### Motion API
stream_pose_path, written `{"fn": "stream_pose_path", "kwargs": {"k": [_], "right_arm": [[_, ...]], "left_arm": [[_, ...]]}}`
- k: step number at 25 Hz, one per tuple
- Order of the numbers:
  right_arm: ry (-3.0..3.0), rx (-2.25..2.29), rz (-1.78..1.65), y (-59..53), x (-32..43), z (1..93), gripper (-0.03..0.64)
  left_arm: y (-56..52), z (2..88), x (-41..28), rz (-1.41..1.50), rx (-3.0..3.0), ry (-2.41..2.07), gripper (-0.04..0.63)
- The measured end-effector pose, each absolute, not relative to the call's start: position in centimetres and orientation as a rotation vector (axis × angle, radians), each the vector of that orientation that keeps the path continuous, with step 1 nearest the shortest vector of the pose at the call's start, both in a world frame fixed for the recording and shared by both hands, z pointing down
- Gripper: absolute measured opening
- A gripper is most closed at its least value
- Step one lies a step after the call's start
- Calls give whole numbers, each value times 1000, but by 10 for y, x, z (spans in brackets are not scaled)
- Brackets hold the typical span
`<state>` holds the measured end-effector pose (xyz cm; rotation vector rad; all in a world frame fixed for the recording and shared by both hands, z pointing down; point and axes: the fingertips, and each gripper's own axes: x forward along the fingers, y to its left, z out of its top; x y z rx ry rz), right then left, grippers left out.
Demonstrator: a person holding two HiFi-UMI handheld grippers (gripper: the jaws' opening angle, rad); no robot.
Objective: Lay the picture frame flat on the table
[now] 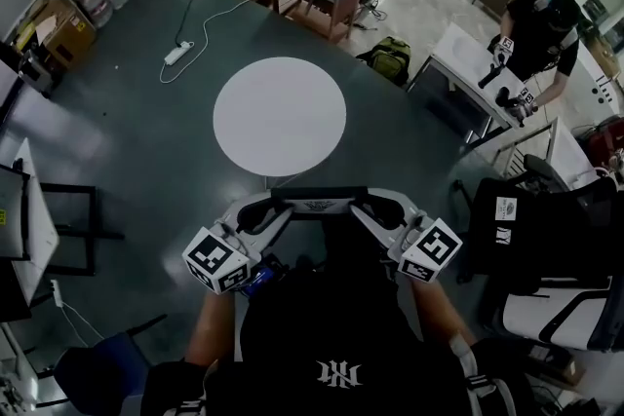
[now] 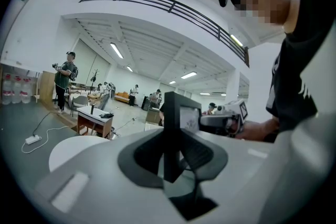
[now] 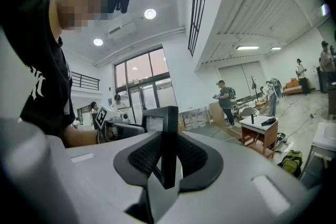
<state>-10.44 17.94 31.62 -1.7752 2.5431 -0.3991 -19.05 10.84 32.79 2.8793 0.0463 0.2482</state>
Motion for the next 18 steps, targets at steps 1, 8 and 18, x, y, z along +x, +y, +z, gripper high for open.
{"fn": "stream_pose_path", "kwargs": {"k": [1, 8, 18], "right_arm": [[2541, -1773, -404, 177, -99, 318, 64], [2582, -1706, -405, 137, -65, 323, 64], [2657, -1576, -349, 50, -6, 316, 66]], "left_arm": [[107, 329, -186, 252, 2880, 45, 92], [72, 332, -155, 255, 2882, -33, 92], [-5, 324, -103, 253, 2904, -194, 92]]}}
